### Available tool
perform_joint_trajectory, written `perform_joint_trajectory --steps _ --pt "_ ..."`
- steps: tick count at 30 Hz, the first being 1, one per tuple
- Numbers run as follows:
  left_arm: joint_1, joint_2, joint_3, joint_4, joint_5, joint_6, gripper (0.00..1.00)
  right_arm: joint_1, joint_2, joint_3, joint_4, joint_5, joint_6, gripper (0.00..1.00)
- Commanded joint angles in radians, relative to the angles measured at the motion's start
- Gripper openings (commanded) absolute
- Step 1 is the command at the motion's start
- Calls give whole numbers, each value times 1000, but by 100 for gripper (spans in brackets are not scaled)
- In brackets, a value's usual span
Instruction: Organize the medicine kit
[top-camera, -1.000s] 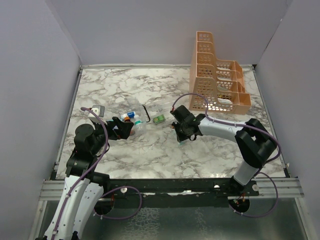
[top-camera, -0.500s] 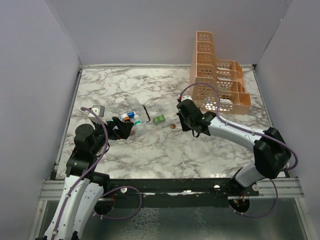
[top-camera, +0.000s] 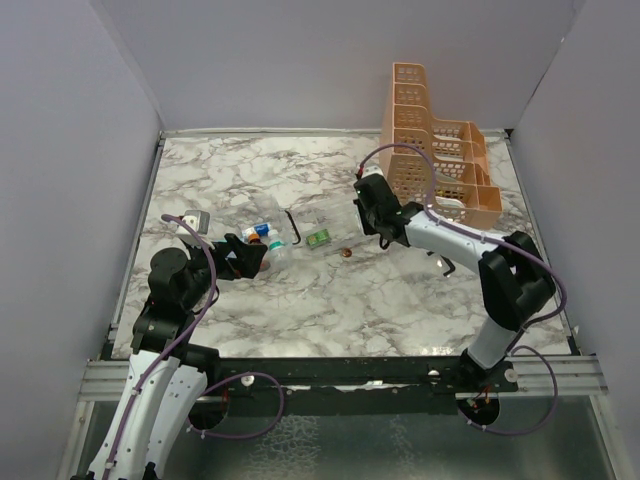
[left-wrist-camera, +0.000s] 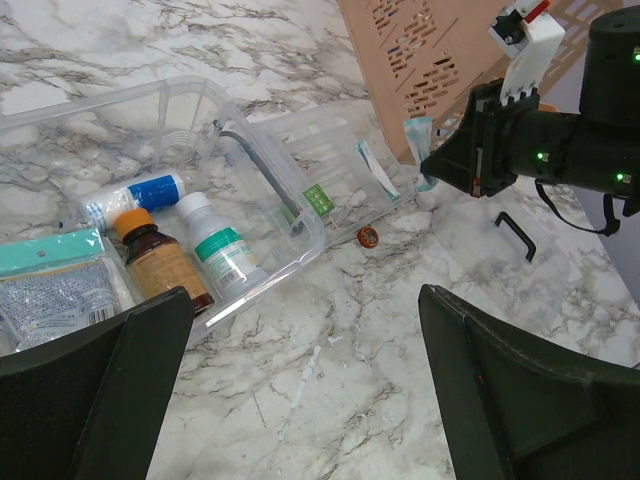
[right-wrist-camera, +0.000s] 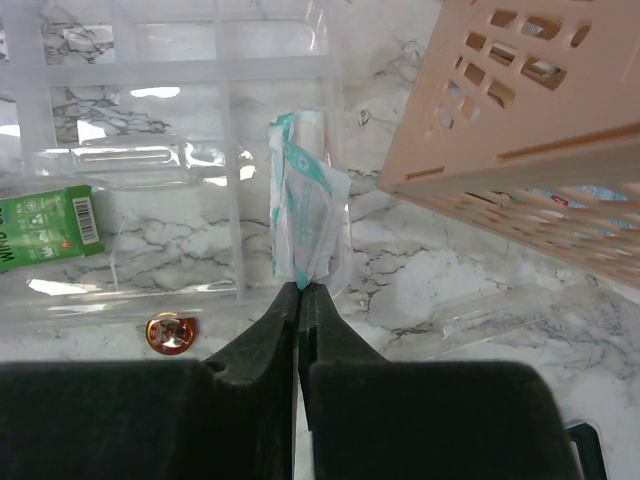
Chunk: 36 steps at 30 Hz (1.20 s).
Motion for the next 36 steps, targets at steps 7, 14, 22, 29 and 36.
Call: perform_joint_trajectory --steps 7,14,22,29,36 --pt "5 -3 3 29 19 3 99 -37 122 108 49 -146 -69 1" --pt "5 -3 3 29 17 3 99 -42 169 117 33 -138 -60 1" --pt "5 -1 3 27 18 2 99 -43 206 122 24 -161 -84 1" --pt "5 -1 2 28 17 3 99 -43 226 131 9 -168 -78 9" --pt "5 1 3 28 17 3 99 -43 177 126 2 -145 -64 23"
